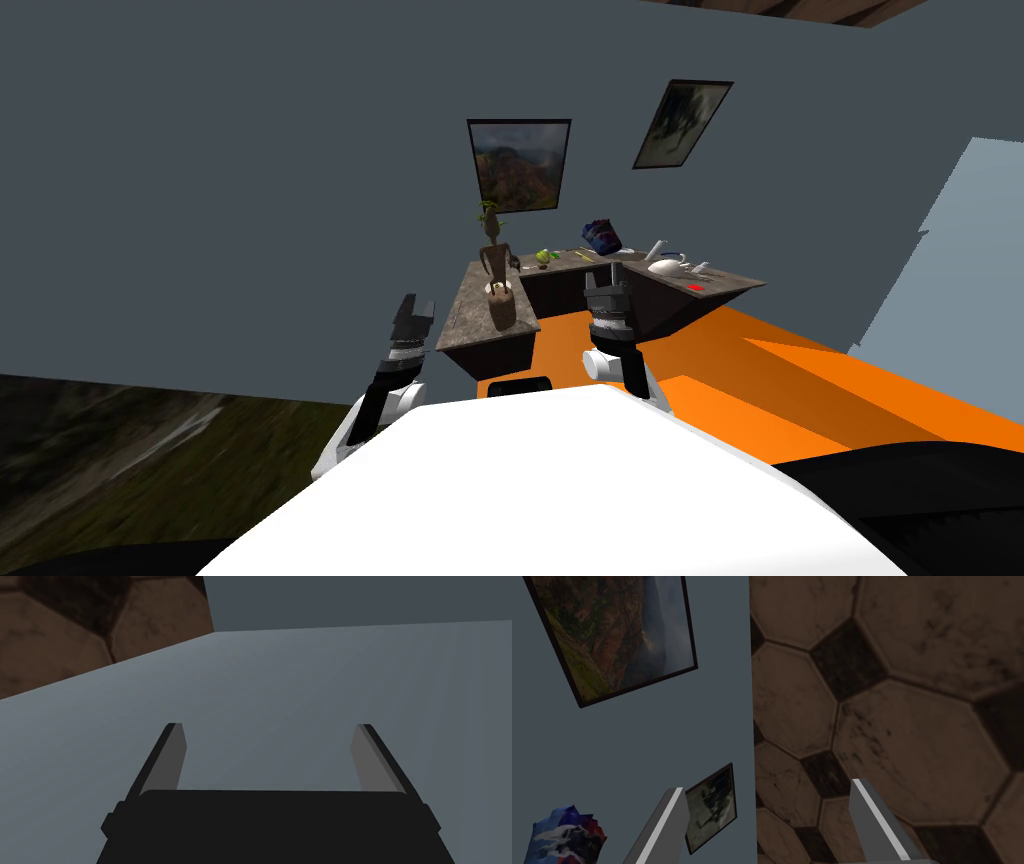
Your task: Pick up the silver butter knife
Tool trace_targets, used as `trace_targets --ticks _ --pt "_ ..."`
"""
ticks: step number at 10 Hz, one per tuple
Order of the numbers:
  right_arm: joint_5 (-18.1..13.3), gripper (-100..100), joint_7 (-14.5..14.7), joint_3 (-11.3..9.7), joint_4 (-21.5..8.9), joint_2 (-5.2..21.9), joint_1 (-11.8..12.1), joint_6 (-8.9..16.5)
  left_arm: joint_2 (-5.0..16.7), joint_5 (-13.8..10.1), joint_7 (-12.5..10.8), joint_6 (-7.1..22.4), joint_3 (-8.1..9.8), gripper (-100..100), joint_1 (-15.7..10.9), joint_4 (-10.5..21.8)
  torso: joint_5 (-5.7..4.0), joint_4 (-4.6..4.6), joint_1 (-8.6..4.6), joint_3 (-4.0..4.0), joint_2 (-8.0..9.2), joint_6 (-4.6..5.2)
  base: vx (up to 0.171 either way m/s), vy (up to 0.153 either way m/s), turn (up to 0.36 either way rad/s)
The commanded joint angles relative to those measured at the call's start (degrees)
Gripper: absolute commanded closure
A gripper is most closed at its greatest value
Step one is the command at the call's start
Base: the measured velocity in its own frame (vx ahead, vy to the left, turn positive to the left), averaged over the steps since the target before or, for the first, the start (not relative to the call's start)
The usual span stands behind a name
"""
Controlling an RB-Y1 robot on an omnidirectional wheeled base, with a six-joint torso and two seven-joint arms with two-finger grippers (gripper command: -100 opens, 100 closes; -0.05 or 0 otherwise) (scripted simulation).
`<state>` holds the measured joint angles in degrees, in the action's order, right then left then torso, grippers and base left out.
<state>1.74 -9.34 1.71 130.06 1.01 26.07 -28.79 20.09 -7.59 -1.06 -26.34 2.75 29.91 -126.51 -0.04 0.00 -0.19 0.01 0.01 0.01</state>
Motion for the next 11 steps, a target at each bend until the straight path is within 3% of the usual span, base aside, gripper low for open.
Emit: trace_targets --ticks 1,6,8,11 --pt "0.00 0 0.00 0.00 0.00 0.00 0.00 0.00 1.64 -0.07 -0.37 0.30 -0.07 -100 -0.52 1.72 0.00 0.00 0.00 0.00 0.00 0.00 -0.009 -0.047 -0.021" --pt "0.00 0 0.00 0.00 0.00 0.00 0.00 0.00 8.90 -0.79 -2.11 4.07 -0.36 -100 -0.88 6.28 0.01 0.01 0.03 0.02 0.04 0.01 -0.013 -0.039 -0.065" --pt "0.00 0 0.00 0.00 0.00 0.00 0.00 0.00 12.98 -1.20 -3.21 7.06 -1.08 -100 -1.29 10.07 0.01 0.01 0.06 0.01 0.02 0.00 -0.009 -0.047 -0.108" --pt "0.00 0 0.00 0.00 0.00 0.00 0.00 0.00 16.79 -1.38 -3.74 8.67 -1.59 -100 -1.54 12.18 0.01 0.00 0.02 -0.01 -0.01 0.01 -0.003 -0.046 -0.079"
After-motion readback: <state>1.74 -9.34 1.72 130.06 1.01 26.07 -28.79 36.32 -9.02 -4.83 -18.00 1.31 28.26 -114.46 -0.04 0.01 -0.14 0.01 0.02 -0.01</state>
